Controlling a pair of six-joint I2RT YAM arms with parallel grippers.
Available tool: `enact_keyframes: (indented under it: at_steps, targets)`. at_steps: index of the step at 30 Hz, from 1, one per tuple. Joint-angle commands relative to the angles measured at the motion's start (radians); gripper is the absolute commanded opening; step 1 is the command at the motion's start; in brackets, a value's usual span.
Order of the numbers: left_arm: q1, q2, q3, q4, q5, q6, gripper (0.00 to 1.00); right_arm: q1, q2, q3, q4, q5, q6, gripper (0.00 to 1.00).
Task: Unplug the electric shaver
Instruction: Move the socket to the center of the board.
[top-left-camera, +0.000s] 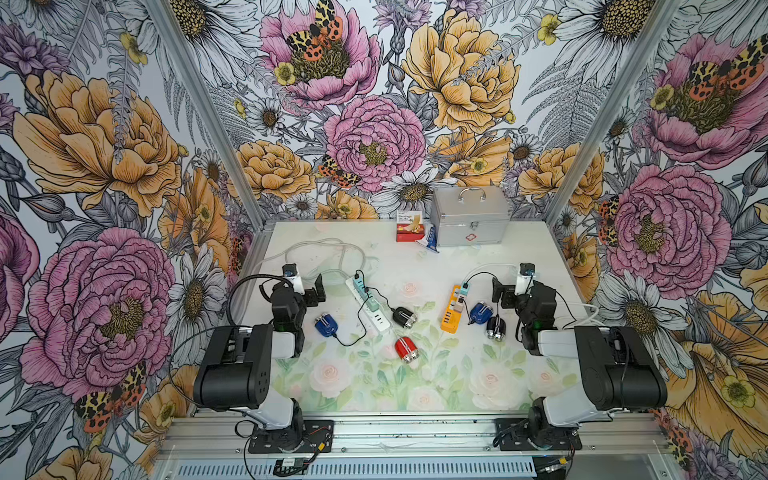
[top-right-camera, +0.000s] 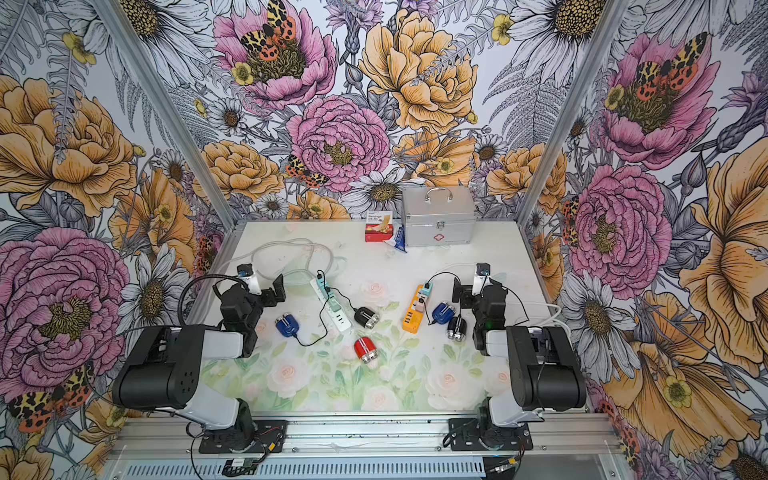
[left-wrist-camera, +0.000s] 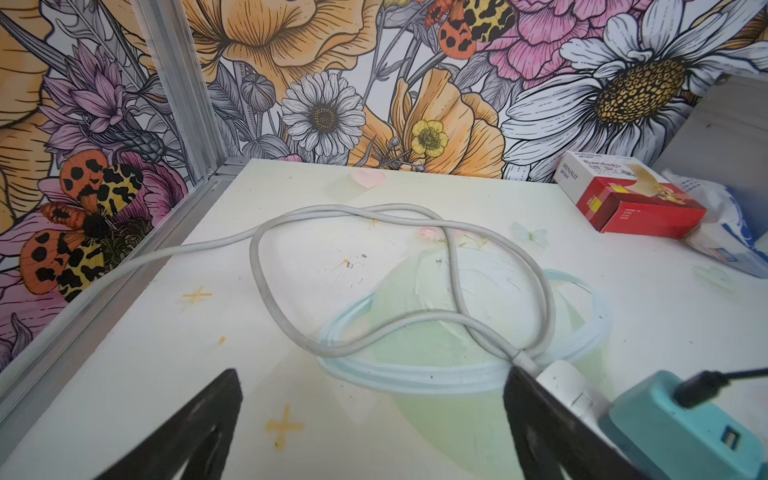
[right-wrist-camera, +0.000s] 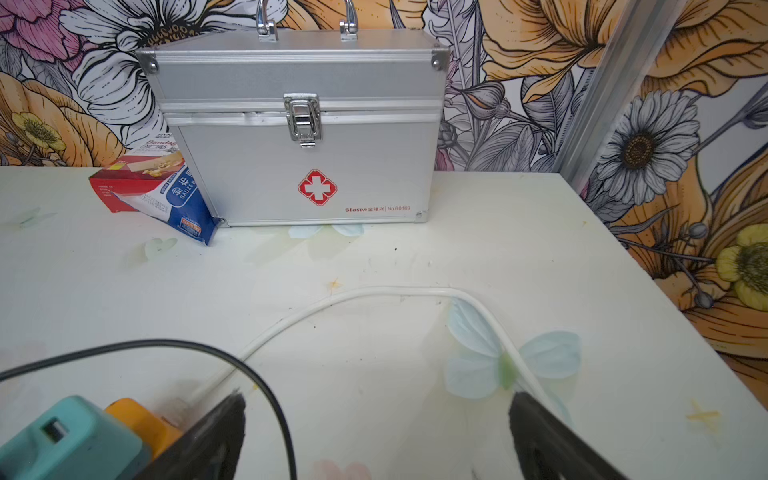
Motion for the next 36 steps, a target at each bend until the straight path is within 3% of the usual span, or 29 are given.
enact_keyframes:
  at_steps: [1,16,21,25,27,31,36]
  targets:
    - [-0.006,0.0,0.013,0.008,-0.016,0.004,0.99,-0.005,0.01,0.02,0.006,-0.008,0.002,1.0]
    - [-0.003,0.0,0.014,0.008,-0.009,0.002,0.99,-0.006,0.011,0.024,0.006,-0.009,0.004,1.0]
    - [0.0,0.0,0.016,0.006,-0.004,0.001,0.99,-0.005,0.008,0.021,0.002,0.045,0.025,1.0]
    - [0.005,-0.009,0.016,0.0,0.007,-0.001,0.99,-0.007,-0.06,-0.047,0.074,0.182,0.077,1.0]
    - [0.003,-0.083,0.046,-0.125,-0.023,-0.007,0.99,-0.007,-0.147,-0.068,0.031,0.165,0.059,1.0]
    - [0.0,-0.235,0.293,-0.635,-0.031,-0.006,0.99,-0.003,-0.424,0.003,-0.351,0.184,0.052,1.0]
    - [-0.031,-0.252,0.571,-1.028,-0.023,-0.096,0.99,0.013,-0.649,0.124,-0.712,0.079,0.02,0.96]
